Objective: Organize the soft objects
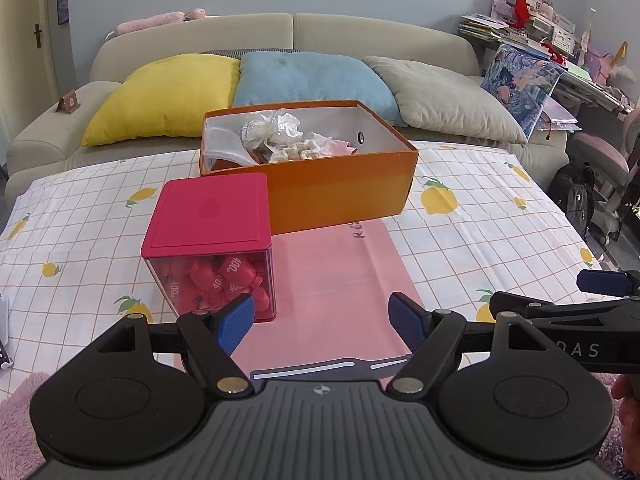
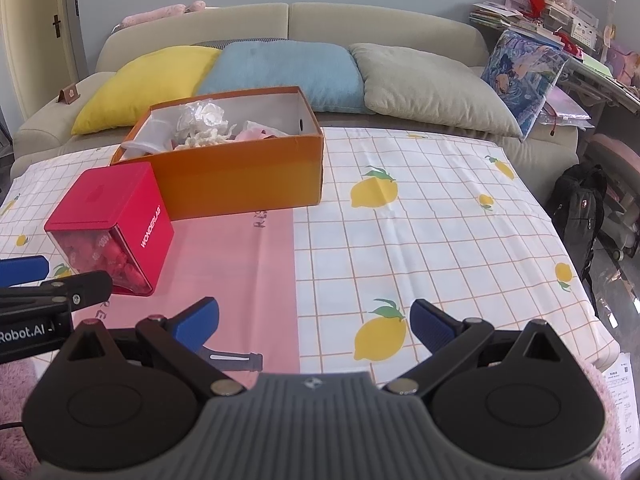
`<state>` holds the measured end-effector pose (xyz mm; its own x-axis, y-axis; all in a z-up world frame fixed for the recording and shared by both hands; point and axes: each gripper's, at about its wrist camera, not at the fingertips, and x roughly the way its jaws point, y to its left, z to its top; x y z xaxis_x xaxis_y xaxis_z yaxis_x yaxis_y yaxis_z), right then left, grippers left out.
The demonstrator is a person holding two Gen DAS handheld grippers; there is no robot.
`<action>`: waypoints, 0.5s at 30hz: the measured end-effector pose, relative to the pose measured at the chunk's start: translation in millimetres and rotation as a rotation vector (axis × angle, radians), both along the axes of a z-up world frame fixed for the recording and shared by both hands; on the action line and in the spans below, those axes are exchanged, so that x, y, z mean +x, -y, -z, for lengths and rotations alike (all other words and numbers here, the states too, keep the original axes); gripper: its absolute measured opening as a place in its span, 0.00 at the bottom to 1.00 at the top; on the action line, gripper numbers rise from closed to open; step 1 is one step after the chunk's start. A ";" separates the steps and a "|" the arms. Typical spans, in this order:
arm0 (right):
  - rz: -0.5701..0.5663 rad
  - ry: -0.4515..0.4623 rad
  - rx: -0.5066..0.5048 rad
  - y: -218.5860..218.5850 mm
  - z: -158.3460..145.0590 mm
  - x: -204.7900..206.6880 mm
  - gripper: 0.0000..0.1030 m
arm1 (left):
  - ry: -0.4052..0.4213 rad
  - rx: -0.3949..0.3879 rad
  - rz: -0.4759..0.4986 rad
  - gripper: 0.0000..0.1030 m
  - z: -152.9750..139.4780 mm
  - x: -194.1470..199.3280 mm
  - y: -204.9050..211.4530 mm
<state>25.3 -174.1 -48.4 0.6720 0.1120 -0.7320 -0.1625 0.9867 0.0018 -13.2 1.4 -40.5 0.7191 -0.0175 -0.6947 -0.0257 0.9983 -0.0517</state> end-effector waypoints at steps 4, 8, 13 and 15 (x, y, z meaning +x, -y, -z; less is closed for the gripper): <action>-0.001 -0.004 0.001 -0.7 1.4 0.5 0.97 | -0.001 0.000 -0.001 0.87 -0.1 0.0 -0.2; -0.004 -0.009 0.000 -1.3 3.4 0.2 0.97 | -0.001 0.002 -0.001 0.87 -0.3 0.0 -1.8; -0.005 -0.011 -0.001 -1.7 3.5 0.2 0.97 | 0.006 0.011 0.009 0.87 -1.6 0.1 -1.4; -0.005 -0.013 -0.002 -1.9 3.8 0.3 0.97 | 0.011 0.009 0.009 0.87 -2.0 -0.5 -2.1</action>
<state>25.6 -172.3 -52.1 0.6621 0.1144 -0.7406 -0.1677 0.9858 0.0023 -13.7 3.5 -38.5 0.7265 -0.0175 -0.6870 -0.0163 0.9990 -0.0427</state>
